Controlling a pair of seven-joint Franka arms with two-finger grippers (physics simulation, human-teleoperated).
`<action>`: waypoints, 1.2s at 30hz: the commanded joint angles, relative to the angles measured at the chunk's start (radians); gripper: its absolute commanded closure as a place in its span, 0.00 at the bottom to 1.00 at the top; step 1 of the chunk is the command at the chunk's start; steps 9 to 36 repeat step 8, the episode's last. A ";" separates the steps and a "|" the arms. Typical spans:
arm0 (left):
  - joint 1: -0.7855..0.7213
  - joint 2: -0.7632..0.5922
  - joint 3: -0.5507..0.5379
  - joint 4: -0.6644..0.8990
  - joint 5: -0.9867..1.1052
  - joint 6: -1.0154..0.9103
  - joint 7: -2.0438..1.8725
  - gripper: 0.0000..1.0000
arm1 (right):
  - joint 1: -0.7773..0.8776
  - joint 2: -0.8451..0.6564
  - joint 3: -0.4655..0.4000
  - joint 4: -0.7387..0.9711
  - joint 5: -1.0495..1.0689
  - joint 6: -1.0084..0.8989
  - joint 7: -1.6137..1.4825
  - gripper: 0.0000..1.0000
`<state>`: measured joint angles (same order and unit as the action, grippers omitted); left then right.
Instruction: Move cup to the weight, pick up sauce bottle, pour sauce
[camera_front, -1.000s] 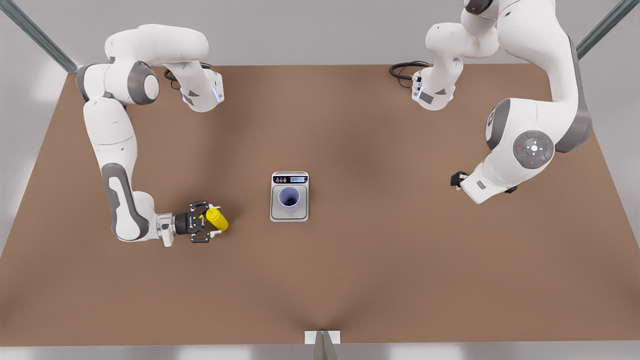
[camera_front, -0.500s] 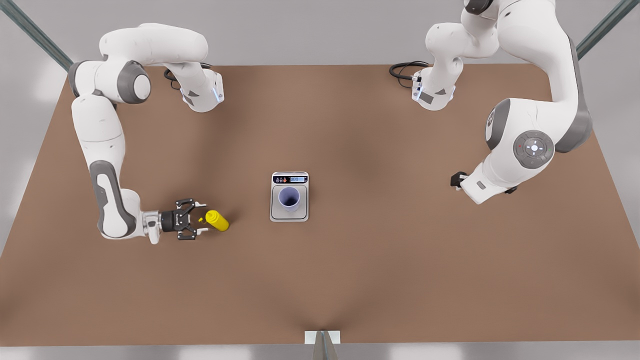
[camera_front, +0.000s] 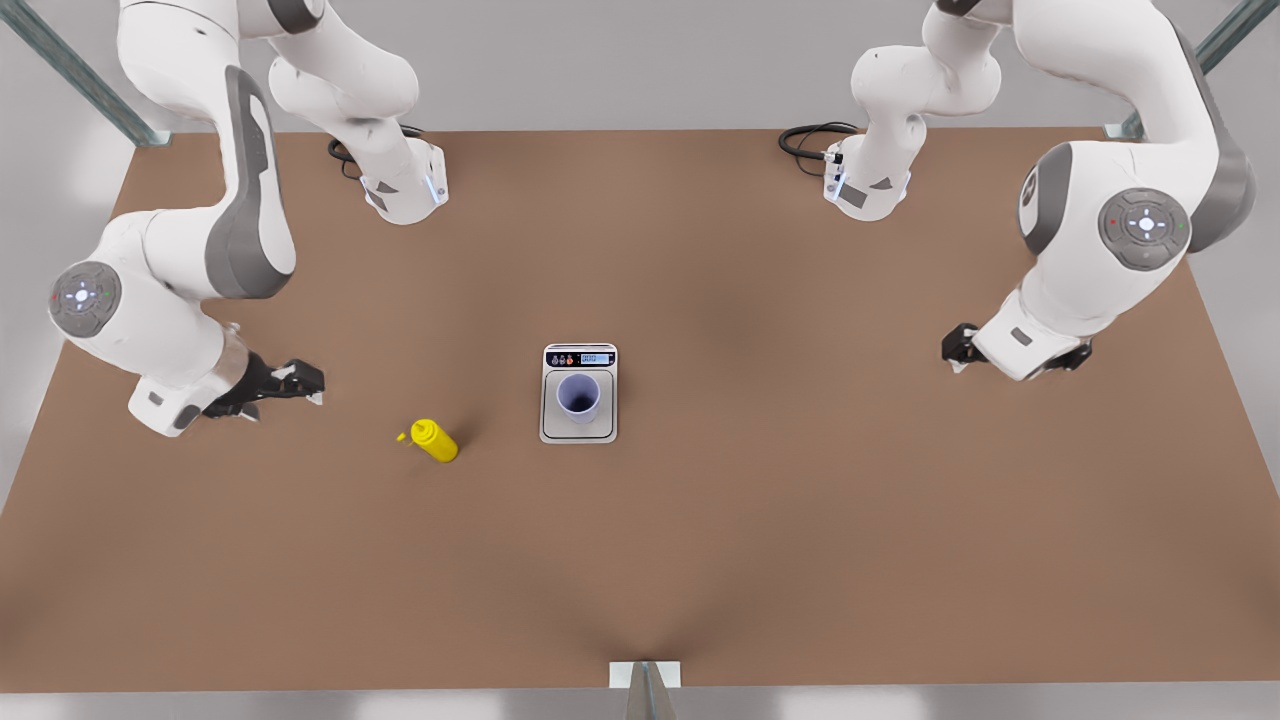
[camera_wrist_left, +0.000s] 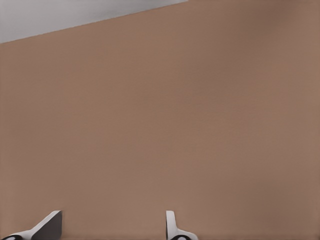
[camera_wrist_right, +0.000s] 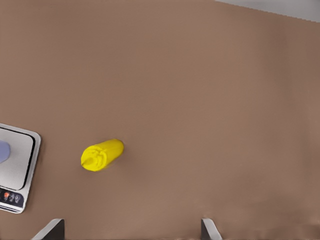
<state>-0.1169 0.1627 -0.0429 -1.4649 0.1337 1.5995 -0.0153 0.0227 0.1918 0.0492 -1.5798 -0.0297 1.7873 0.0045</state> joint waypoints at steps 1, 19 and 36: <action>-0.001 0.000 0.000 0.000 0.001 -0.004 0.000 0.00 | 0.002 0.000 0.003 0.010 -0.022 0.000 0.012 0.00; -0.001 0.003 -0.002 0.000 0.001 -0.006 0.003 0.00 | 0.006 -0.002 0.011 0.020 -0.041 -0.011 0.006 0.00; -0.001 0.003 -0.002 0.000 0.001 -0.006 0.003 0.00 | 0.006 -0.002 0.011 0.020 -0.041 -0.011 0.006 0.00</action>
